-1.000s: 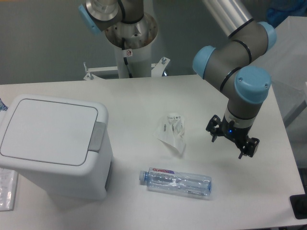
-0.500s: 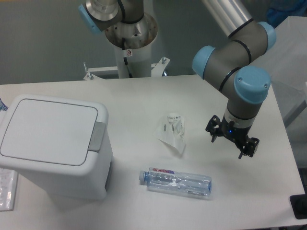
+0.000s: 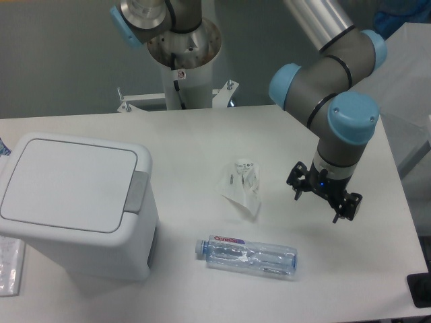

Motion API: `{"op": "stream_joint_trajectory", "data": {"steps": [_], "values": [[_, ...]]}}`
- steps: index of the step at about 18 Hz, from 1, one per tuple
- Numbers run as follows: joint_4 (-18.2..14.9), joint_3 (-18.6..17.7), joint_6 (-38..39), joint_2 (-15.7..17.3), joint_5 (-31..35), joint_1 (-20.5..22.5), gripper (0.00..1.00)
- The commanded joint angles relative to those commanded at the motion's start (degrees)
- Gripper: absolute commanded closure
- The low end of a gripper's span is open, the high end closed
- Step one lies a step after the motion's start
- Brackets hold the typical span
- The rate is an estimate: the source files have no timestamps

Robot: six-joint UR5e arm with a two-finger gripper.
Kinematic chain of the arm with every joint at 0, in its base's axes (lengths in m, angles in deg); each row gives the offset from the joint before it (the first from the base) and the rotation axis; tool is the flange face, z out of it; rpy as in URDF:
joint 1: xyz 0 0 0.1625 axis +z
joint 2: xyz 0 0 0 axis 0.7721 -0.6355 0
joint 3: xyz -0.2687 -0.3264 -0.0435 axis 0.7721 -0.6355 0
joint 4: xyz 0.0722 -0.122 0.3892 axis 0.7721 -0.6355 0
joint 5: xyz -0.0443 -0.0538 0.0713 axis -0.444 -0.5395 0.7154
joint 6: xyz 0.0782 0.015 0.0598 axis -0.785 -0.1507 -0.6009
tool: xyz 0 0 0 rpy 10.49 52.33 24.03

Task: Open the trash can
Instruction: 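Move the open gripper toward the trash can lid, then push the gripper against the lid edge to flip the lid open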

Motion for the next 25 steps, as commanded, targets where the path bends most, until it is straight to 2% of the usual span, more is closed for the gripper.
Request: {"op": "stream_joint_trajectory", "data": {"steps": [3,7,11,16,25], "values": [[0.1,0.3,13.8,1.0,-3.1,-1.3,0.00],[-0.2,0.6,18.0,4.5,-7.4,-3.8,0.00],[0.0,1.4,29.3,7.2,-13.6,-6.5,0.00],[0.0,3.1,34.6,9.3,-16.4,-10.9,0.00],[0.0,2.2,40.2,10.6,-17.9,-15.4,0.00]]}}
